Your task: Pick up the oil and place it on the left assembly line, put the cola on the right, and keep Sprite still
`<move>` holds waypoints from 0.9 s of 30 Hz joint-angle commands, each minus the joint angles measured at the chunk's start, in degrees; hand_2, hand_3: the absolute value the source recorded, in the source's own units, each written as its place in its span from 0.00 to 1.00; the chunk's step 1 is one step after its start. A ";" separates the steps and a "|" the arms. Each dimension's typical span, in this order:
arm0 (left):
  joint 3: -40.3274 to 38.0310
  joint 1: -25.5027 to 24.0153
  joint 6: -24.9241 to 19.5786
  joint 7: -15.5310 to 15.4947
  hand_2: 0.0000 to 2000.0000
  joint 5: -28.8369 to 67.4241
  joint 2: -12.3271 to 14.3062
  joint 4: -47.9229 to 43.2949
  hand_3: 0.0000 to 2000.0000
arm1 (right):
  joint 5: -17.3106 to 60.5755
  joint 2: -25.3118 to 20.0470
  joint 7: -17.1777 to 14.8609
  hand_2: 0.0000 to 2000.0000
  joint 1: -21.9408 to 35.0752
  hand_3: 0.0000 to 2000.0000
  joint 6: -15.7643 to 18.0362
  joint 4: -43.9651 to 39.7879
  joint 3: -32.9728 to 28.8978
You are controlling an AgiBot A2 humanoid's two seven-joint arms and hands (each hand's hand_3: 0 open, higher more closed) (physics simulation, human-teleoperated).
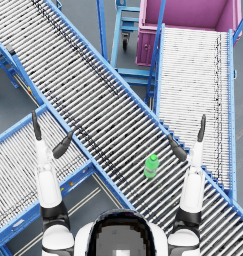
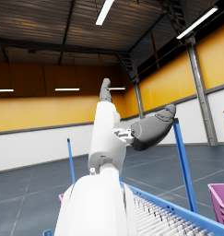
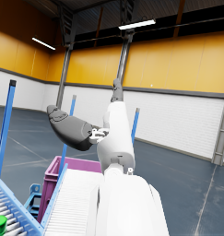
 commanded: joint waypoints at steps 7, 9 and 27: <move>0.38 -0.20 0.00 0.00 0.00 0.00 0.17 -0.10 0.00 | 0.00 -0.20 0.00 0.00 -0.35 0.00 0.00 -0.47 0.20; 0.08 0.01 0.00 0.00 0.00 0.00 0.17 -0.33 0.00 | 0.00 -0.22 0.00 0.00 -0.37 0.00 0.00 -0.52 0.22; -0.57 0.82 0.00 0.00 0.00 0.00 0.13 -0.18 0.00 | 0.00 -0.38 0.00 0.00 0.73 0.00 0.00 0.26 -0.74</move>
